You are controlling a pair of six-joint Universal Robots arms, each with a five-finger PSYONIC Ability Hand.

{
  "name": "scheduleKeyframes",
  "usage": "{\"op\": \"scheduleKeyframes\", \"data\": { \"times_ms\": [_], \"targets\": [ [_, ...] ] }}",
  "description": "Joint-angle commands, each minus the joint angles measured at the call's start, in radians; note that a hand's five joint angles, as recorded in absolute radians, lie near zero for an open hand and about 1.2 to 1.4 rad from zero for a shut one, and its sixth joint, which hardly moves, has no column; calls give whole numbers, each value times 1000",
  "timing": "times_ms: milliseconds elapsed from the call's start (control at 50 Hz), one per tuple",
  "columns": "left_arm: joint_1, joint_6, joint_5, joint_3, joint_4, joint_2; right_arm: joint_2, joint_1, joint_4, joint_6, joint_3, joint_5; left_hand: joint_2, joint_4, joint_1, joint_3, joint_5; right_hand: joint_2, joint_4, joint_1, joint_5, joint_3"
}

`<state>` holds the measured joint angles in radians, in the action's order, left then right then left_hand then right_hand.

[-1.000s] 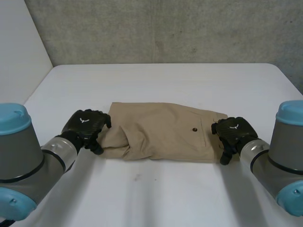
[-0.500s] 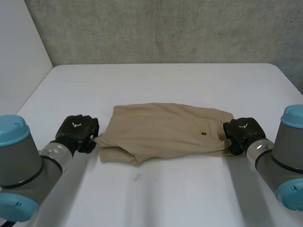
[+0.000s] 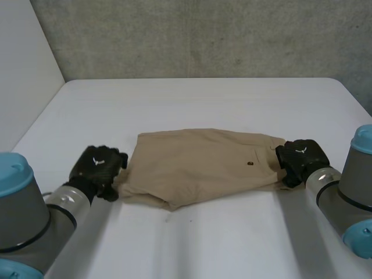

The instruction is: Fold the shorts.

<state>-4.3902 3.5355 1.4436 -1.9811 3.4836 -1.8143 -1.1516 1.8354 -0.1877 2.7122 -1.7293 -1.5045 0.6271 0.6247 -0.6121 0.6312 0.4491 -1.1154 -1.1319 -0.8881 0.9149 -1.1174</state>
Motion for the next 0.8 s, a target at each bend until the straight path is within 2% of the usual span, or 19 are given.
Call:
{"op": "scheduleKeyframes", "data": {
  "times_ms": [20, 200, 260, 360, 440, 460, 500, 600, 680, 800],
  "targets": [
    [4, 3, 11, 76, -26, 154, -92, -8, 4, 6, -44, 6, -3, 0, -12, -7, 1, 328, 345, 101, -302, 330],
    [41, -7, 12, 77, -20, 171, -91, -19, 2, 0, -87, 15, -67, -65, 52, -71, -64, 384, 401, 157, -359, 386],
    [72, -29, 14, 77, -17, 145, -68, -21, -3, -5, -88, 17, -85, -82, 70, -89, -81, 393, 410, 166, -367, 395],
    [72, -50, 15, 76, -18, 107, -25, -22, -3, -12, -85, 17, -91, -88, 76, -95, -87, 396, 413, 169, -370, 398],
    [72, -63, 17, 70, -20, 101, -11, -25, -12, -28, -85, 10, -111, -109, 96, -115, -108, 209, 226, -18, -183, 211],
    [72, -64, 17, 68, -20, 101, -5, -37, -13, -31, -82, 12, -111, -109, 96, -115, -108, -216, -199, -443, 242, -214],
    [72, -66, 17, 64, -20, 101, -5, -45, -13, -32, -81, 13, -120, -118, 105, -124, -116, -280, -264, -508, 306, -278],
    [72, -66, 21, 61, -29, 104, -19, -116, -10, -63, -79, 15, -170, -167, 155, -174, -166, -281, -264, -508, 307, -279],
    [72, -66, 46, 61, -29, 113, -52, -230, 0, -146, -90, 17, -231, -229, 216, -235, -228, -281, -264, -508, 307, -279],
    [72, -67, 72, 59, -41, 135, -109, -292, 1, -290, -78, 0, -299, -297, 284, -303, -296, -281, -264, -508, 307, -279]
  ]
}}
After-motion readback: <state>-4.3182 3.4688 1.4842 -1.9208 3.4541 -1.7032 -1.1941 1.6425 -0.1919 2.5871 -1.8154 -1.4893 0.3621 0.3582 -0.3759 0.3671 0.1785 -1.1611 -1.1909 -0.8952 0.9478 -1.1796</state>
